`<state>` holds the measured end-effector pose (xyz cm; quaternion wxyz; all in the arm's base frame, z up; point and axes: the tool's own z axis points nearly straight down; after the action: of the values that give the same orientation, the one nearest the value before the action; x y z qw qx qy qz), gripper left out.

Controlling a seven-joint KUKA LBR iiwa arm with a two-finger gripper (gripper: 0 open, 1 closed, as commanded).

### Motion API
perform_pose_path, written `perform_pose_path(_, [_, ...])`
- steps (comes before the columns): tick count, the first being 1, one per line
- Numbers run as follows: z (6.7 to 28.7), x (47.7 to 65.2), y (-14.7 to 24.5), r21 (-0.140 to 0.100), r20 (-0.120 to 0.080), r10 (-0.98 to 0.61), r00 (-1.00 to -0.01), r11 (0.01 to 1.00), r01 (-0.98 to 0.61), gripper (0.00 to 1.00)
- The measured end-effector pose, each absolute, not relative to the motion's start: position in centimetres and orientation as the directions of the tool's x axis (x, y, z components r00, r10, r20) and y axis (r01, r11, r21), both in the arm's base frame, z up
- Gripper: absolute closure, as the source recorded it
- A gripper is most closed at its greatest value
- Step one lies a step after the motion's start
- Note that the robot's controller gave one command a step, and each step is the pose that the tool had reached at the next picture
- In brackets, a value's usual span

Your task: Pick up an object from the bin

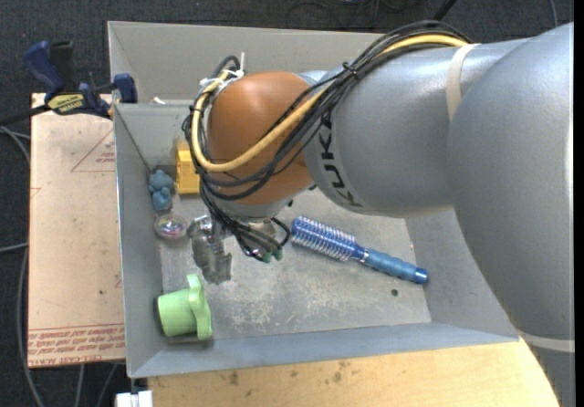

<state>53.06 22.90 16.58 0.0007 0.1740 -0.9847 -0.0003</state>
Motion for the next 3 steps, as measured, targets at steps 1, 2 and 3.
perform_pose_path(1, [16.6,53.1,22.9,0.001,0.0,-0.341,-0.94,0.94,-0.341,0.0])
perform_pose_path(2, [6.8,52.0,24.9,0.0,0.004,-0.581,-0.814,0.814,-0.581,0.0])
perform_pose_path(3, [7.1,52.3,24.8,-0.003,0.0,-0.579,-0.815,0.815,-0.579,1.0])
